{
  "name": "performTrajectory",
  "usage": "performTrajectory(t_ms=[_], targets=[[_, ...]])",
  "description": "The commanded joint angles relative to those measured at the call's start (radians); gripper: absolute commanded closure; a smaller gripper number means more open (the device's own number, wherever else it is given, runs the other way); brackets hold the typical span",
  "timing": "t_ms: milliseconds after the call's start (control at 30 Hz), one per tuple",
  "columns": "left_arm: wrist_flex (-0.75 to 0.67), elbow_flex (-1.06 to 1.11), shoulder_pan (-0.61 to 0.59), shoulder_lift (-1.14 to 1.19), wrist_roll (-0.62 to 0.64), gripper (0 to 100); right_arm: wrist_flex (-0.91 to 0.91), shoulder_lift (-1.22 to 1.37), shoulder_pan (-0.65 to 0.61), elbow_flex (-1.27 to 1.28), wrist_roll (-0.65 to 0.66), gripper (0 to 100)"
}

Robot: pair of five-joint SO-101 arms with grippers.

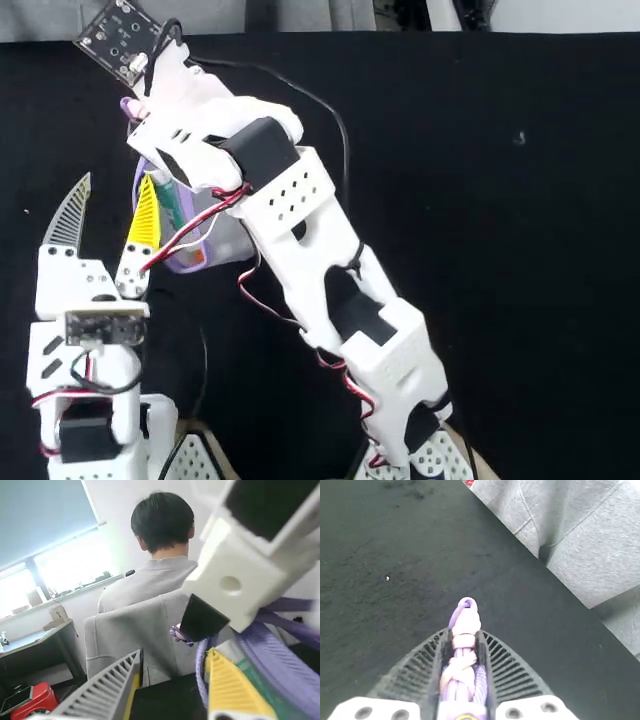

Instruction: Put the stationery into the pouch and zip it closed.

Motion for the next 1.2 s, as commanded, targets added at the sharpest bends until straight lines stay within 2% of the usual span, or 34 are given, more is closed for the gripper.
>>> performTrajectory(t_ms=[0, 67, 133, 233, 300, 400, 500, 600, 700, 833, 933, 1000, 1167], targets=[[0.218, 0.016, 0.104, 0.014, -0.124, 79, 0.035, 0.007, -0.006, -0.001, 0.011, 98.8], [0.307, -0.041, 0.166, 0.014, -0.133, 79, 0.035, 0.007, -0.008, -0.001, 0.011, 98.8], [0.315, -0.079, 0.223, 0.015, -0.104, 79, 0.037, 0.007, -0.008, -0.001, 0.011, 98.8], [0.245, -0.028, 0.274, 0.04, -0.087, 79, 0.041, 0.005, -0.002, -0.01, 0.011, 98.8], [0.173, 0.05, 0.272, 0.092, -0.149, 79, 0.06, 0.01, 0.006, -0.039, 0.011, 98.8], [0.028, 0.174, 0.22, 0.209, -0.239, 79, 0.104, 0.008, -0.008, -0.084, 0.011, 98.8], [-0.133, 0.203, 0.124, 0.313, -0.247, 79, 0.13, 0.012, -0.009, -0.122, 0.011, 98.8], [-0.147, 0.117, 0.039, 0.396, -0.247, 79, 0.132, 0.013, -0.008, -0.131, 0.011, 98.8], [-0.069, -0.013, -0.031, 0.437, -0.247, 79, 0.133, 0.013, -0.008, -0.134, 0.011, 98.8], [0.16, -0.254, -0.068, 0.416, -0.227, 79, 0.126, 0.013, -0.002, -0.13, 0.032, 98.8], [0.381, -0.429, -0.064, 0.342, -0.172, 79, 0.107, 0.015, 0.014, -0.128, 0.031, 98.8], [0.512, -0.512, -0.024, 0.265, -0.183, 79, 0.094, 0.015, 0.038, -0.128, 0.031, 98.8], [0.707, -0.634, 0.03, 0.011, -0.219, 79, 0.083, 0.015, 0.061, -0.134, 0.031, 98.8]])
